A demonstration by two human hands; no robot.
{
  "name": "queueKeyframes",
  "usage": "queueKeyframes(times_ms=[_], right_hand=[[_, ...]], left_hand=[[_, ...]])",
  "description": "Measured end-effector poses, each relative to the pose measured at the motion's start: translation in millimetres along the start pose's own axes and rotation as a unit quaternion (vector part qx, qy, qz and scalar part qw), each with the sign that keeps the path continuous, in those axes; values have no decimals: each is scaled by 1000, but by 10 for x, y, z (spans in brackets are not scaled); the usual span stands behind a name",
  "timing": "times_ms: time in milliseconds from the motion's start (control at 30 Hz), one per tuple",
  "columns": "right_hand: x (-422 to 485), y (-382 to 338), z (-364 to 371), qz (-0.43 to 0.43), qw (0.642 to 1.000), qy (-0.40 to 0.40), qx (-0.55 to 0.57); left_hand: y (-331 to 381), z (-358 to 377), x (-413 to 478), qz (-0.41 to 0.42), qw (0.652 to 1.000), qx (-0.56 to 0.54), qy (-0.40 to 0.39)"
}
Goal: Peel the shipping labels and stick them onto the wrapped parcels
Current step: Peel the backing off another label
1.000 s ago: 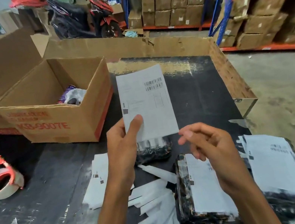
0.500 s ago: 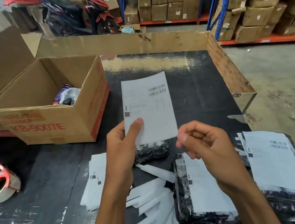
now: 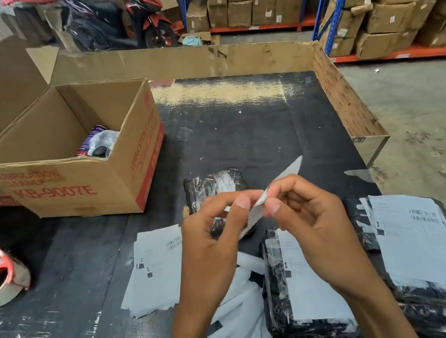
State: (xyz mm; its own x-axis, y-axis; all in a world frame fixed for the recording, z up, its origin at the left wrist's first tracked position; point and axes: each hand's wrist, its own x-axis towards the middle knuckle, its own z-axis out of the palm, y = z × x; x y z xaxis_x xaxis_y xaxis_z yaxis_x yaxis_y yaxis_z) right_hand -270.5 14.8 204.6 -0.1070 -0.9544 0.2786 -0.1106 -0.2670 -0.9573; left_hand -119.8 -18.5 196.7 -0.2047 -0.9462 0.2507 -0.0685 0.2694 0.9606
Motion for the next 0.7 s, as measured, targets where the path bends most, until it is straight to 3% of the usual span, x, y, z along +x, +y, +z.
queueKeyframes(times_ms=[167,433,533,700], right_hand=[[-12,2,41,-81,976,69,-190],[-43,-8,69,-117,959,40,-255],[-53,52,102,-96,974,33,-204],[-70,229,67,44,998,33,38]], left_hand=[[-16,-4,-48,17,1000,22,4],[31,-37,-48,-8,999,-17,29],[-48,-24,-16,-59,994,-88,33],[-338,-75,121,-195,961,-187,65]])
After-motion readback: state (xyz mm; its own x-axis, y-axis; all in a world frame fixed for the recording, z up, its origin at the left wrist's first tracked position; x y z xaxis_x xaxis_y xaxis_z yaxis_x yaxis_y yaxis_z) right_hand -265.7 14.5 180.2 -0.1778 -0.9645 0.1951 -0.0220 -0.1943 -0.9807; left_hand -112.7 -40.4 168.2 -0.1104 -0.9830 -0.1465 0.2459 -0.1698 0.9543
